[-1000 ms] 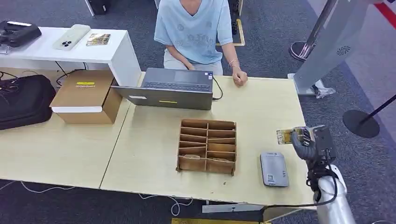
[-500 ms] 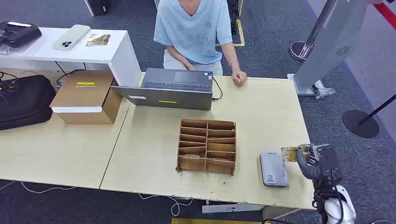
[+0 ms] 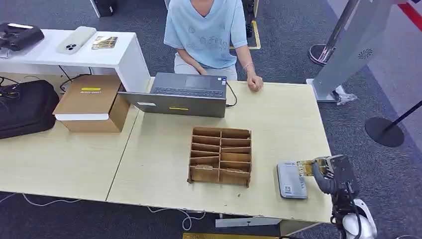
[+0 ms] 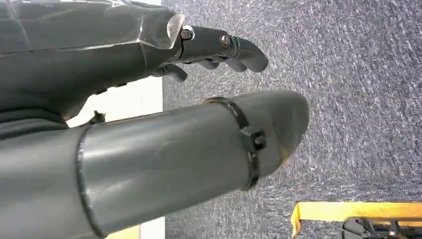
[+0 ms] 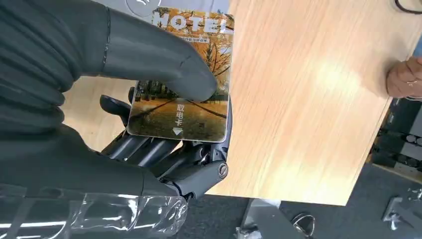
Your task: Pass the card to the sensor for recognition and then transmit it.
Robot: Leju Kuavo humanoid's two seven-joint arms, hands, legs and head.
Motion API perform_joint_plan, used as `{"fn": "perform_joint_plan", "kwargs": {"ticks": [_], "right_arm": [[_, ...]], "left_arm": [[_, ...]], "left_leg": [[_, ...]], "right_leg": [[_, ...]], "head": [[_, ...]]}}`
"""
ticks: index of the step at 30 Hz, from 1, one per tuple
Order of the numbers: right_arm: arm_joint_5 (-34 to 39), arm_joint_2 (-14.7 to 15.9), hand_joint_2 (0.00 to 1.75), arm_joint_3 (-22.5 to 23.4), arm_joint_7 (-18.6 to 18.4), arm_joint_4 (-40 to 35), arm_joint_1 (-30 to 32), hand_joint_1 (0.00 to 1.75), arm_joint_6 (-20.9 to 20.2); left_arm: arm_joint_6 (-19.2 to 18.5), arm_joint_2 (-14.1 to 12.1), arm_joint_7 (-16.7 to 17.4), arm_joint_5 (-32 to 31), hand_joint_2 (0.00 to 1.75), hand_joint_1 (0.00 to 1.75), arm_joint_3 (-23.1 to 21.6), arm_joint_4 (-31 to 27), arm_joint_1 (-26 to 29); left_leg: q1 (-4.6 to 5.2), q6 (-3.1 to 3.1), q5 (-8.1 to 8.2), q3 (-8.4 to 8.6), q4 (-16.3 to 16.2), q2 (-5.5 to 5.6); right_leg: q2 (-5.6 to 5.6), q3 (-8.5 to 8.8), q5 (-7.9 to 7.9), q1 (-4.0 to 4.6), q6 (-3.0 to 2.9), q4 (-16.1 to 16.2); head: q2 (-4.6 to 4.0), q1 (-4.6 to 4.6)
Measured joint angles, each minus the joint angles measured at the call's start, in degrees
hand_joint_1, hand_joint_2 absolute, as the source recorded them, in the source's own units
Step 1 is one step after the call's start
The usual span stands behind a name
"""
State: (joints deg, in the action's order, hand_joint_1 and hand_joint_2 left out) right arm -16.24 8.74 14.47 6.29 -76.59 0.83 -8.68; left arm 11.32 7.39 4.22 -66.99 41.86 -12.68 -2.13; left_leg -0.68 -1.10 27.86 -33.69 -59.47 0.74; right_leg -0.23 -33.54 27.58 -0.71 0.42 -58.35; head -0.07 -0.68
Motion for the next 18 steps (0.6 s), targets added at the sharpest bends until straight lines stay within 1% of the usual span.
{"fn": "perform_joint_plan", "kwargs": {"ticks": [7,18], "right_arm": [[-1.1,-0.7,1.75,0.2,-0.1,0.0,0.3,1.75,0.0],[-3.0,-2.0,1.75,0.2,-0.6,0.0,0.3,1.75,-0.3]], "left_arm": [[-0.2,-0.3,1.0,-0.5,0.00,0.00,0.0,0.0,-0.1],[-0.3,-0.4,1.0,-0.9,0.00,0.00,0.0,0.0,-0.1]], "left_leg": [[0.00,0.00,0.00,0.00,0.0,-0.01],[0.00,0.00,0.00,0.01,0.0,-0.02]], "right_leg": [[0.00,0.00,0.00,0.00,0.00,0.0],[0.01,0.00,0.00,0.00,0.00,0.0]], "head": [[0.00,0.02],[0.00,0.00]]}}
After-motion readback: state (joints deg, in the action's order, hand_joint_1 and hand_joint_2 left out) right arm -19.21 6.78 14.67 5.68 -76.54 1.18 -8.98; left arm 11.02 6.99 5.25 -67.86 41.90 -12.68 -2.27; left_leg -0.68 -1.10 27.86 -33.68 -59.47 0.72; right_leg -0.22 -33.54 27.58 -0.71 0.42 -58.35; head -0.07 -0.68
